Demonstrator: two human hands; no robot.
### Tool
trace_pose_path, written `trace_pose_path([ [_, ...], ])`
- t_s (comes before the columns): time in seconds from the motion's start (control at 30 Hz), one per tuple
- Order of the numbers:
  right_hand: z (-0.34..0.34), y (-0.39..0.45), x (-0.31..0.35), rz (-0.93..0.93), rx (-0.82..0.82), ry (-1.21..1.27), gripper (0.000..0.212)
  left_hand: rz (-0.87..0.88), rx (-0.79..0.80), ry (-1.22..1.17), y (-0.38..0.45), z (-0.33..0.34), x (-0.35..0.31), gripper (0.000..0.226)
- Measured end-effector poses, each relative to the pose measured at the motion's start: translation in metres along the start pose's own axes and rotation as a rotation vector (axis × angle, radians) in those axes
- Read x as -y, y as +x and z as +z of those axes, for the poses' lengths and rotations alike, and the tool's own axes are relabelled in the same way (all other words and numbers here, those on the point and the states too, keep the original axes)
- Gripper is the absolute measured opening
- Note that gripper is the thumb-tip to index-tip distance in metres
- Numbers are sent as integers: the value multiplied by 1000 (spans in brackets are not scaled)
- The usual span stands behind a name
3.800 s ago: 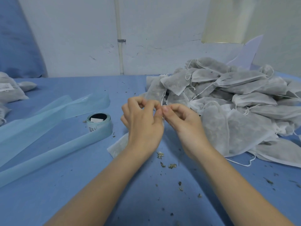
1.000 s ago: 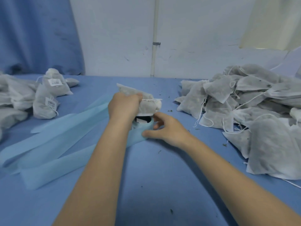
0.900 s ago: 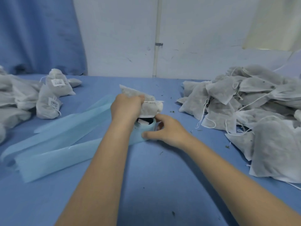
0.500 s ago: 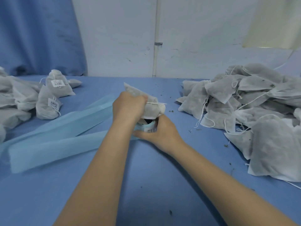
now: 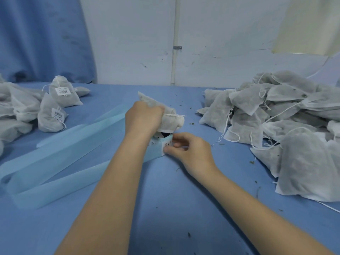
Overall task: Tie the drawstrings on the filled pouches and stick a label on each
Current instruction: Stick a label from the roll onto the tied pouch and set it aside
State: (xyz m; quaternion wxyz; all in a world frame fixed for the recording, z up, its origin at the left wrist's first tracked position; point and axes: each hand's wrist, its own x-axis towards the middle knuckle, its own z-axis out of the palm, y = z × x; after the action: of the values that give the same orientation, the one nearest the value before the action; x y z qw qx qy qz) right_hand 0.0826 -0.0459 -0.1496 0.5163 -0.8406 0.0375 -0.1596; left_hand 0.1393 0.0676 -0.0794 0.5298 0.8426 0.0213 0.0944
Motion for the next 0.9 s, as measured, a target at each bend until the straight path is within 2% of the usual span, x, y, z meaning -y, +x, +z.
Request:
trace_pose_path([
  [0.17,7,2,-2,-41,-74,-54,20,9,10,11,0,0,-2,27],
  [0.27,7,1,-3,-61,-105,-57,11,15,16,16,-1,0,-3,18],
  [0.37,6,-1,-3,-68,-128,-67,20,7,15,6,-2,0,-3,13],
  [0.53,6,-2,-1,-60,-138,-72,21,-1,11,3,-1,1,-1,27],
  [0.9,6,-6,8,15,-59,-17,27,4,7,12,1,0,0,26],
])
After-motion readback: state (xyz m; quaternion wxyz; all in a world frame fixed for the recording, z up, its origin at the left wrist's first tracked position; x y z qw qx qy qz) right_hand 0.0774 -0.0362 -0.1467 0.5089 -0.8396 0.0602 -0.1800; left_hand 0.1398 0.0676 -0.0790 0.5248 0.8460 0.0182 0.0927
